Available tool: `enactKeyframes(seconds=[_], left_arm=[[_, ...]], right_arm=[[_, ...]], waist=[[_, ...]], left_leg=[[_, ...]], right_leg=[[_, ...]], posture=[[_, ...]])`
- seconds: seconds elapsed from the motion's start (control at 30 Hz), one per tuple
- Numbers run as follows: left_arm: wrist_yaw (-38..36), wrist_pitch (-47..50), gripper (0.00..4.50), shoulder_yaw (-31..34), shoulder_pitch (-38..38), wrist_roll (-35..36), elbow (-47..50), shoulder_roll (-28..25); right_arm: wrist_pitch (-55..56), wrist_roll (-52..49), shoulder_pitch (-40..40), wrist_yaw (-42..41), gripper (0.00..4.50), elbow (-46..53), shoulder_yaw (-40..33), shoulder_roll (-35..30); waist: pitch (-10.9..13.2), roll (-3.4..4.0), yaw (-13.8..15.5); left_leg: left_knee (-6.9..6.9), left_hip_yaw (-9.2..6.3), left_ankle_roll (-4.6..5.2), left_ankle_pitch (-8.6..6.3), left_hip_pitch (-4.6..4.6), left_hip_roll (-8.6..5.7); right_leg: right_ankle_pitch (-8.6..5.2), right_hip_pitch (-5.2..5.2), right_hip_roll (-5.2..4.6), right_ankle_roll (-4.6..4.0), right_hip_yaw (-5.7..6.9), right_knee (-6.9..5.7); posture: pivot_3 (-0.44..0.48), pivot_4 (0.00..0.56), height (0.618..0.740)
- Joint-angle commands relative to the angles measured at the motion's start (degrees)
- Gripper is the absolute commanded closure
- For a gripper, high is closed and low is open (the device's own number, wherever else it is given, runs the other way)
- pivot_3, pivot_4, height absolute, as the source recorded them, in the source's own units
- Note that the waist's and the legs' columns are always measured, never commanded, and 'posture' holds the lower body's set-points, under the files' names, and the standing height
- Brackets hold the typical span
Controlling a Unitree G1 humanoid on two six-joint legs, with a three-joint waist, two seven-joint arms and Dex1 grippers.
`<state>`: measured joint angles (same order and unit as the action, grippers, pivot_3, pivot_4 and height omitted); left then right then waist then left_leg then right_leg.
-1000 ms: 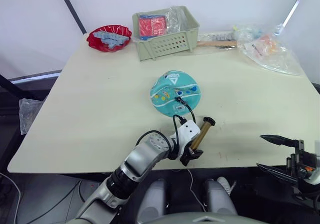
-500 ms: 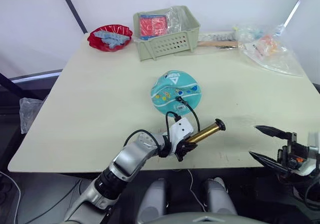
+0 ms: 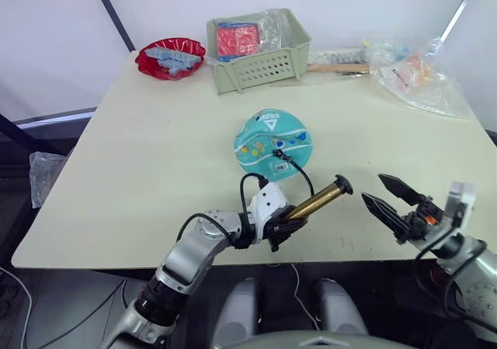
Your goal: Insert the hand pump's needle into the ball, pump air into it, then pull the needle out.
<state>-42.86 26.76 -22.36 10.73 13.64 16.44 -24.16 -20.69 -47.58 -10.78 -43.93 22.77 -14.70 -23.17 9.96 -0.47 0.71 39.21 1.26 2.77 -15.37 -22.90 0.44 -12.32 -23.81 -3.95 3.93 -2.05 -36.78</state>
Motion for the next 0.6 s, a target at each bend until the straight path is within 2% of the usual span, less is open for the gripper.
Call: enactKeyframes(seconds=[0.03, 0.13, 0.33, 0.4, 0.47, 0.6], left_arm=[[-0.77, -7.16, 3.50, 1.84, -1.20, 0.04, -0.40, 1.10], [-1.11, -11.96, 3.50, 2.40, -2.55, -0.21, -2.06, 1.98], [-1.52, -15.30, 3.50, 2.86, -3.33, -0.63, -3.74, 2.91], [-1.30, -16.13, 3.50, 2.80, -3.39, -0.88, -3.98, 3.31], [-1.27, -16.19, 3.50, 2.80, -3.45, -0.96, -4.13, 3.54], [-1.32, -16.61, 3.50, 2.87, -3.35, -1.16, -4.65, 3.89]], right_arm=[[-4.13, -3.79, 1.62, 7.19, 0.00, 4.02, 0.21, 1.53], [-8.08, -7.57, 2.71, 12.47, 0.00, 5.14, 0.85, 3.38], [-12.39, -13.60, 4.52, 20.41, 0.00, 6.42, 1.31, 6.59], [-13.55, -16.74, 5.58, 24.87, 0.00, 6.93, 3.06, 9.87], [-14.33, -18.39, 6.20, 27.39, 0.00, 7.19, 3.93, 11.67], [-15.51, -20.64, 6.93, 29.86, 0.00, 7.44, 5.50, 13.11]], waist=[[0.00, 0.00, 0.03], [0.00, 0.00, 0.02], [0.00, 0.00, -0.05], [-0.01, 0.01, -0.15], [-0.05, 0.08, -0.42], [-0.05, 0.08, -0.69]], left_leg=[[0.00, 0.01, 0.00, 0.00, 0.00, 0.00], [0.00, 0.03, 0.00, 0.00, 0.00, 0.00], [0.00, 0.00, 0.00, 0.00, -0.02, 0.04], [0.00, -0.08, 0.00, 0.00, -0.08, 0.10], [-0.02, -0.14, 0.00, 0.01, -0.30, 0.34], [0.03, -0.10, -0.01, 0.02, -0.48, 0.48]], right_leg=[[0.00, 0.00, 0.00, 0.00, -0.02, 0.00], [0.00, 0.00, 0.00, 0.00, -0.03, 0.00], [-0.01, -0.01, 0.14, 0.00, -0.10, 0.00], [-0.11, 0.01, 0.67, -0.15, -0.53, -0.01], [-0.24, 0.01, 1.80, -0.34, -1.08, -0.10], [-0.26, -0.06, 2.08, -0.37, -1.31, -0.09]], posture=[[0.000, 0.150, 0.738], [0.000, 0.150, 0.738], [0.000, 0.150, 0.738], [0.000, 0.150, 0.738], [0.000, 0.150, 0.738], [0.000, 0.150, 0.738]])
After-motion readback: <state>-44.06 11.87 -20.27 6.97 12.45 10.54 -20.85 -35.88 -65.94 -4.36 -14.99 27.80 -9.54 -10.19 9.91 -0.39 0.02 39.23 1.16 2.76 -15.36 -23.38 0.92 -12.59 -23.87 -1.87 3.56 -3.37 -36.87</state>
